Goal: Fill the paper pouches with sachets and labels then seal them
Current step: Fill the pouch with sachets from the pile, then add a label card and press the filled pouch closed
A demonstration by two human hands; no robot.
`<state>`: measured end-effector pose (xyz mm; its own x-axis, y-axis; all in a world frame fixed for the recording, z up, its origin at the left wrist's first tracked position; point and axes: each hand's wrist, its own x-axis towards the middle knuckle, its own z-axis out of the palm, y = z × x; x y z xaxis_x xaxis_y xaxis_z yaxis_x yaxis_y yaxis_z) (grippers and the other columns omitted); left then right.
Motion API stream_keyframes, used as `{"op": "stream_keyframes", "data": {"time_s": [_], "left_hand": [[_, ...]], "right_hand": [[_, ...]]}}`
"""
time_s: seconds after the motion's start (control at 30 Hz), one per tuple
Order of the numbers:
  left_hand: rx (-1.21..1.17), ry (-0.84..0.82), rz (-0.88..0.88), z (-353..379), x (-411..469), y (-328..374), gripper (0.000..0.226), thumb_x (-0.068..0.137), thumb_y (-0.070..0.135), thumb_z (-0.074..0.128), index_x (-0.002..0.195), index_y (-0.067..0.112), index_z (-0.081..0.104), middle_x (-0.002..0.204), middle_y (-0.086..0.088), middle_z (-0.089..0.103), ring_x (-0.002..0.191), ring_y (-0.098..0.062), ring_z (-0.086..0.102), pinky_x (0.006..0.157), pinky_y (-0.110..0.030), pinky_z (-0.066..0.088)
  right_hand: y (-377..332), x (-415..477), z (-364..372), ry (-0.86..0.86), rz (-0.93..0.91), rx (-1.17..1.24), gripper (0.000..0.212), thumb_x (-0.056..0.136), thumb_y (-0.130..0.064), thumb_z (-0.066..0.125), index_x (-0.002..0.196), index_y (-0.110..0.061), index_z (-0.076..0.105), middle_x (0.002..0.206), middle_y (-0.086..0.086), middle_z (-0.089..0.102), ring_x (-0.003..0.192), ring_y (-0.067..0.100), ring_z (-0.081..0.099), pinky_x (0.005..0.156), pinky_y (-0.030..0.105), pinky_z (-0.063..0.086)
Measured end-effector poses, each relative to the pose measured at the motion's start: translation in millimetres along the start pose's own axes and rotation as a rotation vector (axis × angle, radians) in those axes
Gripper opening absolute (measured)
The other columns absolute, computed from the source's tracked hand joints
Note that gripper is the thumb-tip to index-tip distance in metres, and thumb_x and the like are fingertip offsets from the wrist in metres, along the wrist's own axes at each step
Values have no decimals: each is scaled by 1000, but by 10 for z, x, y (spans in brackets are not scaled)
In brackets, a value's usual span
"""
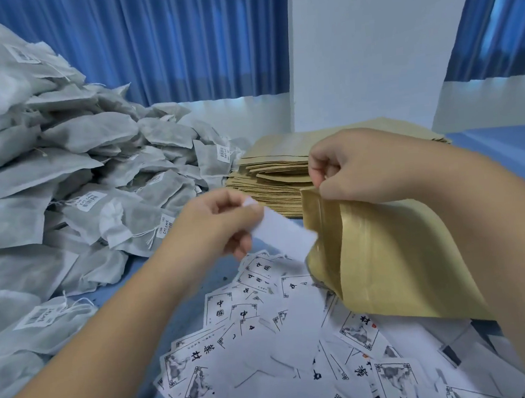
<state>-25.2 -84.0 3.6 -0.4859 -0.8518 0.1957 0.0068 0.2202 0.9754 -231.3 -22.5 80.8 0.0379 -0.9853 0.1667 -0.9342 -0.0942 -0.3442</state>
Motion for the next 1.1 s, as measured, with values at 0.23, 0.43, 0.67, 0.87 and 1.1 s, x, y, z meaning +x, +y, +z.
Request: {"op": "stream_keyframes", "data": {"time_s": [0.23,0.43,0.67,0.87,1.1], "left_hand": [[-277,77,-238,278,-35,-9,8,88,6,64,82,3,59,54,1,62,47,-18,63,43,-20,50],[112,-40,-195,497,-73,39,11,87,16,67,94,9,63,62,-11,63,40,-21,55,44,-24,49],[13,-26,-38,587,-114,41,23,87,5,63,108,16,65,100,-1,69,63,-19,66,54,-27,55],[131,253,-169,443,-17,-103,38,76,31,77,101,29,49,93,0,59,75,-18,61,73,-35,52],[212,-226,-475,346,-55,-22,65,65,67,64,105,15,64,69,-10,60,62,-26,42,50,-24,34]], "right_hand": [[-30,-22,-40,22,-12,3,12,77,-13,56,72,-23,60,55,-19,55,49,-2,45,53,25,38],[-111,-26,-10,8,-52,-1,11,75,-12,56,73,-22,60,54,-17,54,48,0,45,52,25,37],[-158,-42,31,-8,-73,21,11,74,-12,56,73,-22,60,54,-16,54,49,1,45,53,27,36],[-143,-66,-41,49,-106,68,18,75,-6,55,73,-23,59,52,-14,52,48,2,44,49,19,37],[-119,-136,-151,164,-157,95,21,76,-3,56,74,-24,57,54,-14,50,52,5,44,48,17,33]]}}
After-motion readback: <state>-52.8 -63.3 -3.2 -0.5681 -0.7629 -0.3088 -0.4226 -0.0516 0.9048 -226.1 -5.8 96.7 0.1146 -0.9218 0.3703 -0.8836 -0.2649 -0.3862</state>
